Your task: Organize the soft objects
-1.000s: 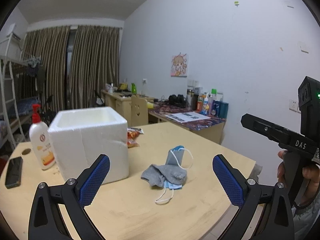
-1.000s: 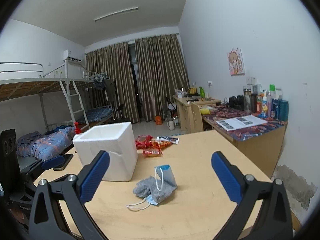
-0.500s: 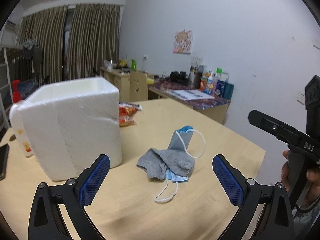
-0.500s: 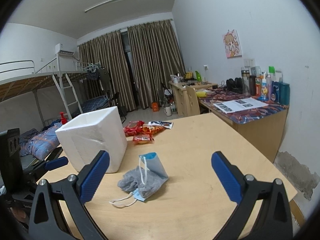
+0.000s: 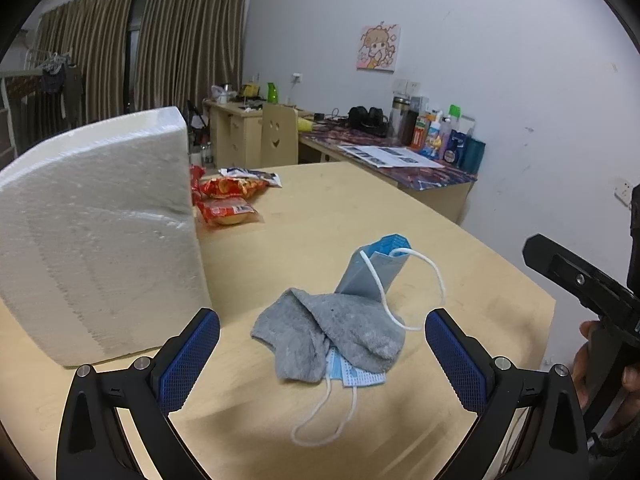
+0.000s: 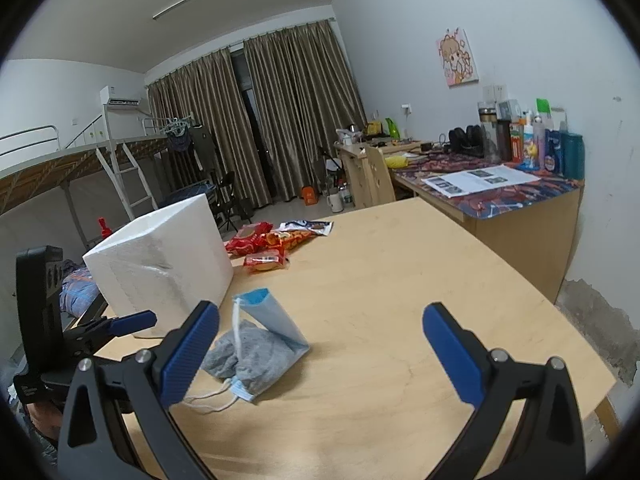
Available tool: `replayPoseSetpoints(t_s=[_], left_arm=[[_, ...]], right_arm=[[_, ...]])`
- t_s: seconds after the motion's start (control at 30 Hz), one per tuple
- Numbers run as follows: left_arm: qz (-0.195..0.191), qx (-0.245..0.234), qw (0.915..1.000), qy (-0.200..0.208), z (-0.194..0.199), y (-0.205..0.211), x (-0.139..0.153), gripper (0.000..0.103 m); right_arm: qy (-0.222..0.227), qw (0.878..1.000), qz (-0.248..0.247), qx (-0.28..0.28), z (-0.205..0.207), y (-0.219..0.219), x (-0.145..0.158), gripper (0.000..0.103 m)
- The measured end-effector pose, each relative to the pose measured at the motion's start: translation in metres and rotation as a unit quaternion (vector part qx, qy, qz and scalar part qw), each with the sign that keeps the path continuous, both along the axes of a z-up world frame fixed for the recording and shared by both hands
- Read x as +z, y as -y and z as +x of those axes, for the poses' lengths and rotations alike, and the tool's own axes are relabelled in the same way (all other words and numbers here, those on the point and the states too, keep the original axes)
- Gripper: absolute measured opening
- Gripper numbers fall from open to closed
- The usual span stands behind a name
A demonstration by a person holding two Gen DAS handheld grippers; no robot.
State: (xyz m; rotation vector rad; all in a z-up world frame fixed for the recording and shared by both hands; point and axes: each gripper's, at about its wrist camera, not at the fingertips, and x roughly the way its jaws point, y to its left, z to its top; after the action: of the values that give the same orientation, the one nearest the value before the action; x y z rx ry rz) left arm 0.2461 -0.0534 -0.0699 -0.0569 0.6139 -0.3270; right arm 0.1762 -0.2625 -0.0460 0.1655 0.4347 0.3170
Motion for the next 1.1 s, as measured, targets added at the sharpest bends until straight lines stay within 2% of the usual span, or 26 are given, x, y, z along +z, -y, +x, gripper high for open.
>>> replayPoseSetpoints(t_s=[0.13, 0.2, 0.33, 0.4, 0.63, 0.77, 0.97, 1.03, 1.1], left_arm=[[-0.008, 0.009, 0.9998, -0.015, 0.014, 0.002, -0.009, 0.1], [-0.006, 0.013, 0.9996, -0.025, 0.02, 0.003, -0.014, 0.094], [-0.011, 0.03, 0.9984, -0.047, 0.032, -0.002, -0.022, 0.089], [-0.009, 0.037, 0.9978, -0.054, 0.037, -0.002, -0.026, 0.084], [0.003, 0.025, 0.997, -0.074, 0.046, 0.011, -0.036, 0.079], [-0.004, 0.021, 0.9956, -0.092, 0.053, 0.012, -0.04, 0.068], [-0.005, 0.023, 0.993, -0.116, 0.06, 0.013, -0.049, 0.065], [0.002, 0.024, 0.9926, -0.119, 0.061, 0.015, -0.05, 0.059], [0.015, 0.032, 0.992, -0.121, 0.063, 0.017, -0.051, 0.043]], right_arm=[[-0.01, 1.0, 0.006, 0.009, 0.007, 0.003, -0.004, 0.103], [-0.013, 1.0, 0.006, 0.01, 0.011, 0.004, -0.006, 0.103], [-0.018, 1.0, 0.005, 0.018, 0.015, 0.003, -0.008, 0.103], [-0.02, 1.0, 0.001, 0.024, 0.017, 0.002, -0.009, 0.103], [-0.029, 0.999, -0.003, 0.04, 0.026, 0.001, -0.013, 0.103], [-0.034, 0.998, -0.003, 0.046, 0.029, -0.001, -0.015, 0.103], [-0.038, 0.997, -0.01, 0.06, 0.033, -0.005, -0.015, 0.103], [-0.039, 0.997, -0.012, 0.065, 0.033, -0.006, -0.015, 0.103], [-0.042, 0.997, -0.015, 0.067, 0.034, -0.007, -0.016, 0.103]])
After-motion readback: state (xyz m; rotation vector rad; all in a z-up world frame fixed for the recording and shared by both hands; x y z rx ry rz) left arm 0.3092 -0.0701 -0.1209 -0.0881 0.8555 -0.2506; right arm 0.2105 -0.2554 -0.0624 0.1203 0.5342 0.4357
